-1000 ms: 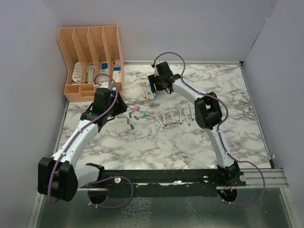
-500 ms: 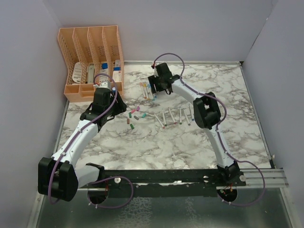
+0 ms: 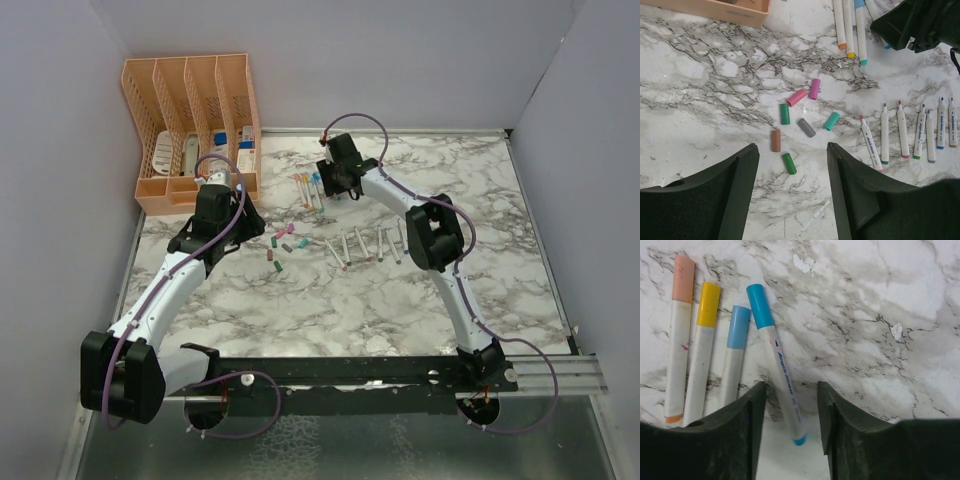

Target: Open the pen caps

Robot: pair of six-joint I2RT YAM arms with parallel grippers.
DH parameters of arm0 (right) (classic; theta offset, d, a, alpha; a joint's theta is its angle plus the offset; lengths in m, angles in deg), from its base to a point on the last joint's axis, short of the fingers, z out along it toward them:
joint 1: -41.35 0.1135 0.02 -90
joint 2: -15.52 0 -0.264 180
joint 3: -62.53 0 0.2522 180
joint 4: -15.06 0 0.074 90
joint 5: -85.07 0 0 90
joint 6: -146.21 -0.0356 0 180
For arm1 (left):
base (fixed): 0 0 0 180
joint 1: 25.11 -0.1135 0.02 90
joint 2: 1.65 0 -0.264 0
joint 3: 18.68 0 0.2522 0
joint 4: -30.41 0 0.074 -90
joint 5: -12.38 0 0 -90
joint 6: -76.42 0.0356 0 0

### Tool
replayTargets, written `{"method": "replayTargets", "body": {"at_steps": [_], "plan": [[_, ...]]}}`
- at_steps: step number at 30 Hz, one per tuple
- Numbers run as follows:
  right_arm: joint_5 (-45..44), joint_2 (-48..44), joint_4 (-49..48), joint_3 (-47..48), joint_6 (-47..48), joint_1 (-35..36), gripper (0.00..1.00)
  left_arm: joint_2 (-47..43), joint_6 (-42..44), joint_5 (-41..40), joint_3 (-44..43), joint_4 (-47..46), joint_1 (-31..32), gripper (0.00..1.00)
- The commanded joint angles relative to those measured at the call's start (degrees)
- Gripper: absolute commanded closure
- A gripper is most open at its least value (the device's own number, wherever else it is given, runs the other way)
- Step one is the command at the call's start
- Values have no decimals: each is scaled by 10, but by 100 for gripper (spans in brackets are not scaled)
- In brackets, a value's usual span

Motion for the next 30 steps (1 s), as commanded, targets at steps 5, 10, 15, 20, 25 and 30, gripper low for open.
{"method": "replayTargets", "body": {"at_steps": [5,10,15,20,25,30], "plan": [[-27,8,35,-32,7,4,76,1,-6,1,0,-12,-5,40],[-33,-14,40,-81,1,4,99,1,-23,14,-4,-19,-6,40],[-46,-91,-12,-172,-21,0,99,2,-50,47,-9,-40,-6,40],[-36,-233,-108,-295,-17,-3,99,18,-90,96,-20,-79,-6,40],[11,-333,-128,-364,-9,-3,99,66,-145,148,-41,-149,-5,40],[78,-410,-133,-427,-30,-1,99,124,-184,178,-67,-202,-1,41]]}}
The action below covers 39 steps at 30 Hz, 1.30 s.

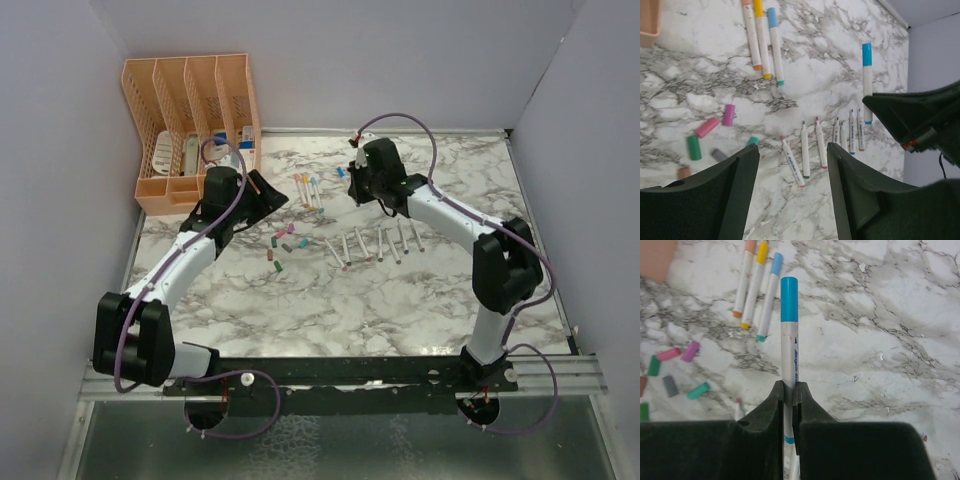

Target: Open the pen caps

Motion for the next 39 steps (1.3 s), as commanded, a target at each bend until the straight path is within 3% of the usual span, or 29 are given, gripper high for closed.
{"method": "replayTargets", "body": {"at_steps": [1,14,27,39], "plan": [[87,-73,-38,-55,-22,1,99,44,-55,50,-35,-82,5,41],[139,-150,-36,-111,-62,45,99,145,-65,34,-128,-103,78,43],[149,-170,-37,-112,-67,67,98,153,-68,19,-110,-109,101,47],[158,-186,-46,-120,-62,74,99,156,-74,25,-108,-119,104,59]]}}
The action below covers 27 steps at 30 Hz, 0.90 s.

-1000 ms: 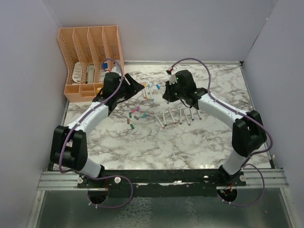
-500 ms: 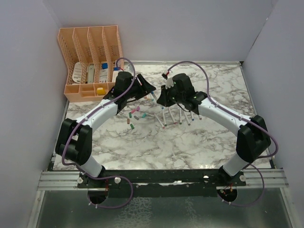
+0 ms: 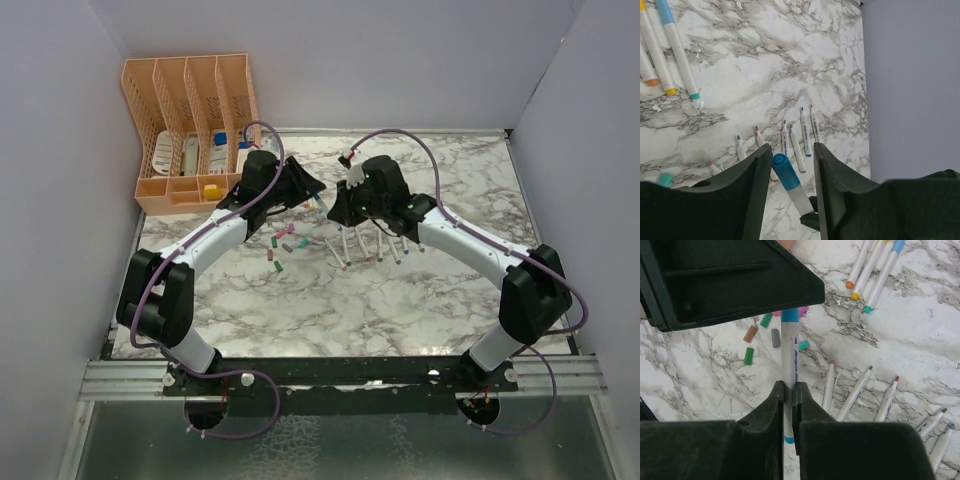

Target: Open the pen caps

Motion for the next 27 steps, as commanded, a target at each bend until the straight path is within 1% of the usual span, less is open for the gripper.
{"method": "replayTargets", "body": {"at_steps": [1,3,6,7,10,11,14,15,17,18,19,21,27], "plan": [[16,-30,-20,-6,2,5,99,0,-5,-2,9,-21,4,61],[17,-31,-21,-7,1,5,99,-1,-5,-2,10,-22,5,64],[18,-32,-22,-8,2,6,99,-2,-5,0,12,-23,5,75],[18,-32,-23,-8,2,6,99,-2,-4,0,11,-24,5,79],[18,-35,-24,-9,2,6,98,-3,-6,2,13,-27,5,97],[17,-35,-24,-10,2,6,99,-4,-6,1,15,-28,5,100],[16,-36,-25,-11,3,6,99,-7,-9,-3,18,-31,5,100],[15,-34,-23,-10,3,6,92,-9,-8,-3,17,-32,5,100],[19,-26,-13,0,6,6,61,-11,-9,-2,18,-32,5,100],[20,-21,-6,7,8,6,51,-12,-9,-2,17,-32,6,100],[21,-16,-4,10,9,6,44,-14,-9,-1,17,-32,7,100],[23,-10,-6,13,9,6,41,-17,-9,-1,16,-32,11,100],[29,18,-3,33,9,6,41,-31,-10,-6,15,-31,26,100]]}}
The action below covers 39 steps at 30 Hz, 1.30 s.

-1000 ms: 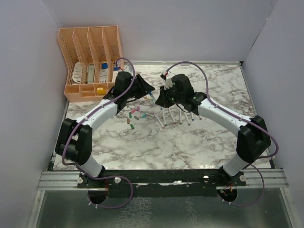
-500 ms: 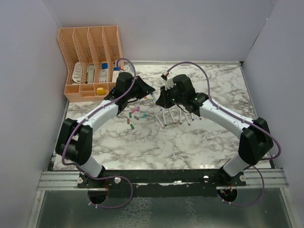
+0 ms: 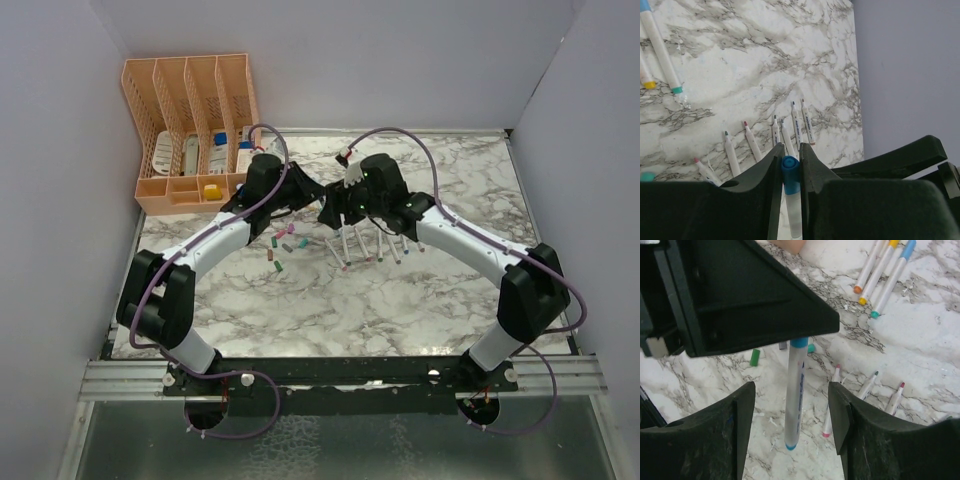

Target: Open the pen caps

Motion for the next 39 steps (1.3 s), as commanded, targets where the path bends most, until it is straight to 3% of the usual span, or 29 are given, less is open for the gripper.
{"method": "replayTargets", "body": {"at_steps": [1,6,8,11,12,19,28,34,39], "plan": [[15,24,-4,31,6,3,41,-30,3,-8,3,-9,16,100],[14,40,-4,42,4,3,50,-36,4,-14,0,-5,26,100],[13,41,-4,44,3,3,64,-39,6,-18,1,-2,26,100],[8,40,-3,45,0,3,94,-42,14,-24,-2,8,26,100],[6,39,0,45,0,3,98,-43,17,-27,-1,13,26,100],[2,2,17,6,-3,3,99,-41,26,-75,-8,40,-4,100],[21,-100,21,-121,-29,4,99,6,9,-115,-67,25,-70,100],[0,-146,33,-167,-33,5,99,20,16,-111,-91,34,-81,100],[-33,-117,42,-163,-25,5,99,7,49,-75,-66,77,-78,100]]}}
